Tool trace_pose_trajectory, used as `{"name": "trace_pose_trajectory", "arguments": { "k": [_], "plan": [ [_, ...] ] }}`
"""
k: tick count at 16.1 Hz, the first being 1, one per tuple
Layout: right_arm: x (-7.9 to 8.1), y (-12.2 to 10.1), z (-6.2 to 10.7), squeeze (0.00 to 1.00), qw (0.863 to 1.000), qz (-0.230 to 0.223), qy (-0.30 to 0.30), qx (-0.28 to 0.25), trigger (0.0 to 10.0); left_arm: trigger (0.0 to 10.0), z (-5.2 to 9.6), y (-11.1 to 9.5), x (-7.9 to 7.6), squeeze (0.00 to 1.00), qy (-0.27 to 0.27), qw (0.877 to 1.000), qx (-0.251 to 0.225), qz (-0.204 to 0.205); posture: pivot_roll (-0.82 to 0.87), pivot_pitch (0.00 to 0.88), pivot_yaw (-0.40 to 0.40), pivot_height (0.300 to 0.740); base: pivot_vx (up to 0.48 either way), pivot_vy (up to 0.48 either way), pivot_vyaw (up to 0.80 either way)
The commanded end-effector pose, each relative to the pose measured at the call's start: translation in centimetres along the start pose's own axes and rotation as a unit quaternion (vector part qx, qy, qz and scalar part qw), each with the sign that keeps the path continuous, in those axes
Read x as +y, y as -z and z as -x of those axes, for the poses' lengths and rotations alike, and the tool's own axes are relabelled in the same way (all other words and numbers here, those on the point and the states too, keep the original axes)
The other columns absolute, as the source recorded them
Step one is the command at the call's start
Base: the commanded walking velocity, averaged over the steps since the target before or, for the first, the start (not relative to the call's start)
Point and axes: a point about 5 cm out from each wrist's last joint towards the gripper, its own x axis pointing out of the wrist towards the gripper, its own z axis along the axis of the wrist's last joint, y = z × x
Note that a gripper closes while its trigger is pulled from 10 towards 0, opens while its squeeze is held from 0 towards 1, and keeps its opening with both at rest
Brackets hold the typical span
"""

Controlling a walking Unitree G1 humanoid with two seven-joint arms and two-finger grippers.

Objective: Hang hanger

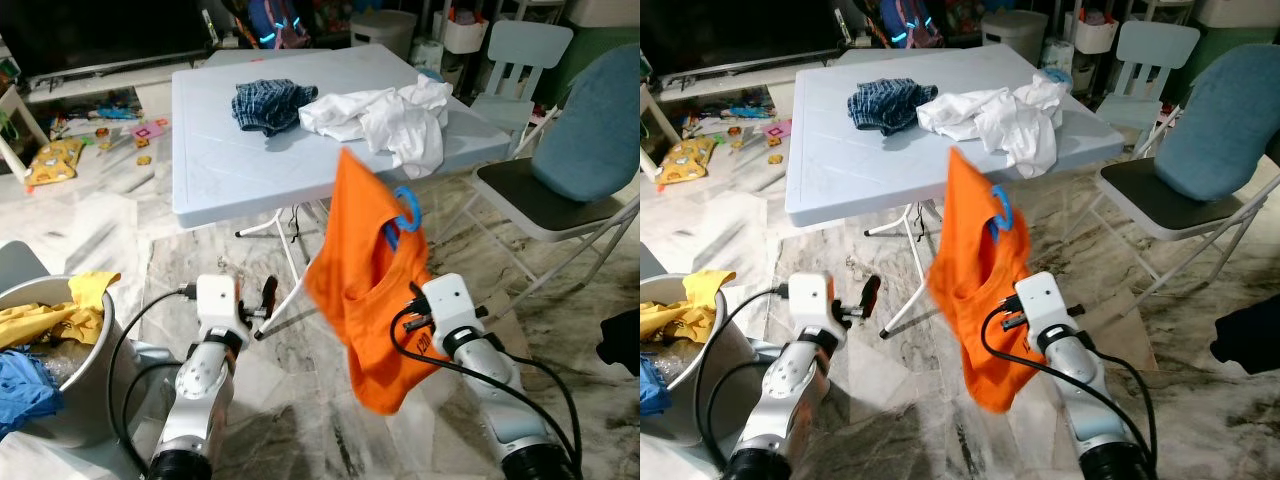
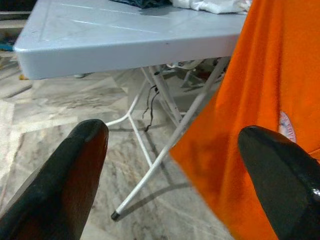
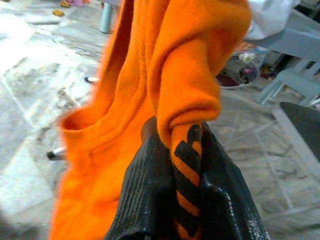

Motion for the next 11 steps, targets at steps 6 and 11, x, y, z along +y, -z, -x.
{"name": "trace_pose_trajectory", "arguments": {
  "k": [6, 11],
  "plan": [
    [0.5, -1.3, -0.2, 0.0, 0.999, -0.001, -0.021, -0.029, 10.0, 10.0, -0.2, -0.1, 0.4, 0.0, -0.009, 1.0, 0.001, -0.005, -0.21, 0.0, 0.04, 0.74, 0.0, 0.0, 0.0],
    [2.8, -5.0, 1.0, 0.0, 0.968, -0.091, -0.228, -0.056, 10.0, 10.0, -0.4, -0.4, -0.5, 0.0, 0.041, 0.999, -0.001, -0.006, -0.22, 0.0, 0.046, 0.74, 0.0, 0.0, 0.0]
  ]
}}
